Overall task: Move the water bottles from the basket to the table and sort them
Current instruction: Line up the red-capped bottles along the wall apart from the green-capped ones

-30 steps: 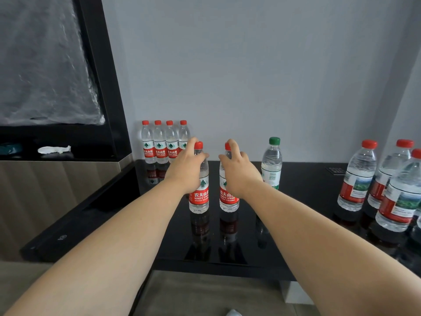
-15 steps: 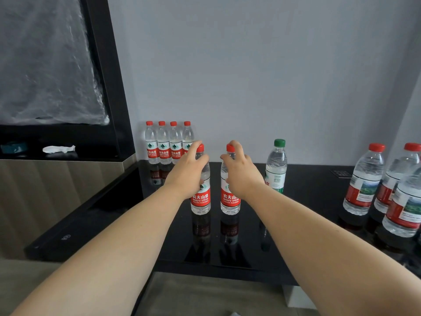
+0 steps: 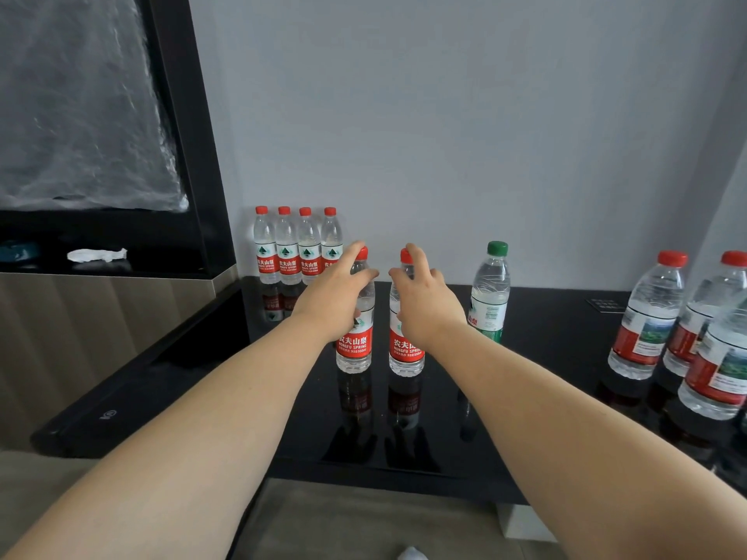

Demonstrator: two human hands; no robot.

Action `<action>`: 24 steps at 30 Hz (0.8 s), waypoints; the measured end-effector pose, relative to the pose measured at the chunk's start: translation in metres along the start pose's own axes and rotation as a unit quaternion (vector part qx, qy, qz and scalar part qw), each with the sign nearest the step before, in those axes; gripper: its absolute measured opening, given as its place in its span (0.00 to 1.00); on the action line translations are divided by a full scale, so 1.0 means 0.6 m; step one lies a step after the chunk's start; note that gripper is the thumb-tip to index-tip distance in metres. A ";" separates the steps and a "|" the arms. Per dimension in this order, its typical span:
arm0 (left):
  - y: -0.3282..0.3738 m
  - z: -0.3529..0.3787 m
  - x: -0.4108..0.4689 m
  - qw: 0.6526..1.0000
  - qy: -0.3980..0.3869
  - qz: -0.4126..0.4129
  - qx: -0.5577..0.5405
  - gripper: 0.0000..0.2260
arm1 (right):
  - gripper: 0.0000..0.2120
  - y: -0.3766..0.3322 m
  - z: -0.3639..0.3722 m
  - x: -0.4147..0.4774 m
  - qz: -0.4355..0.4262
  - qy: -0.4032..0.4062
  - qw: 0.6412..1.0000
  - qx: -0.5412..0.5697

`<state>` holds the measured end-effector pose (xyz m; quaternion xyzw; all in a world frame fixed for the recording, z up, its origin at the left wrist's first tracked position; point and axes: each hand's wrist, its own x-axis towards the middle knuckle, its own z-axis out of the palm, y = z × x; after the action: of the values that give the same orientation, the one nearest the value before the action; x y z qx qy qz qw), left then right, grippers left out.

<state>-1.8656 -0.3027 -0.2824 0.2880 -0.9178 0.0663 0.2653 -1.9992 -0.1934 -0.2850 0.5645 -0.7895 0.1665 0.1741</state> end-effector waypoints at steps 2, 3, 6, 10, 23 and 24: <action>0.001 0.000 0.001 1.000 0.000 -0.002 0.000 0.35 | 0.32 -0.001 -0.001 0.000 0.002 -0.002 1.000 0.002; 0.002 0.001 0.002 1.000 -0.001 -0.004 -0.002 0.35 | 0.33 -0.001 -0.002 0.000 0.003 -0.004 1.000 0.006; 0.000 0.001 0.003 1.000 -0.003 -0.012 -0.003 0.34 | 0.34 0.003 -0.002 0.001 0.003 -0.006 1.000 0.015; -0.007 0.001 -0.001 1.000 0.004 -0.011 -0.009 0.34 | 0.35 0.006 0.005 0.003 0.004 0.006 1.000 0.023; -0.022 0.027 0.015 0.999 0.024 -0.009 -0.022 0.31 | 0.38 0.005 0.033 0.028 0.003 0.030 0.998 0.048; -0.025 0.030 0.018 0.999 0.025 -0.008 -0.022 0.31 | 0.38 0.006 0.036 0.031 0.002 0.031 0.998 0.048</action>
<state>-1.8729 -0.3255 -0.2927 0.2874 -0.9099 0.0509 0.2949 -2.0098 -0.2178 -0.2954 0.5652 -0.7759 0.2223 0.1705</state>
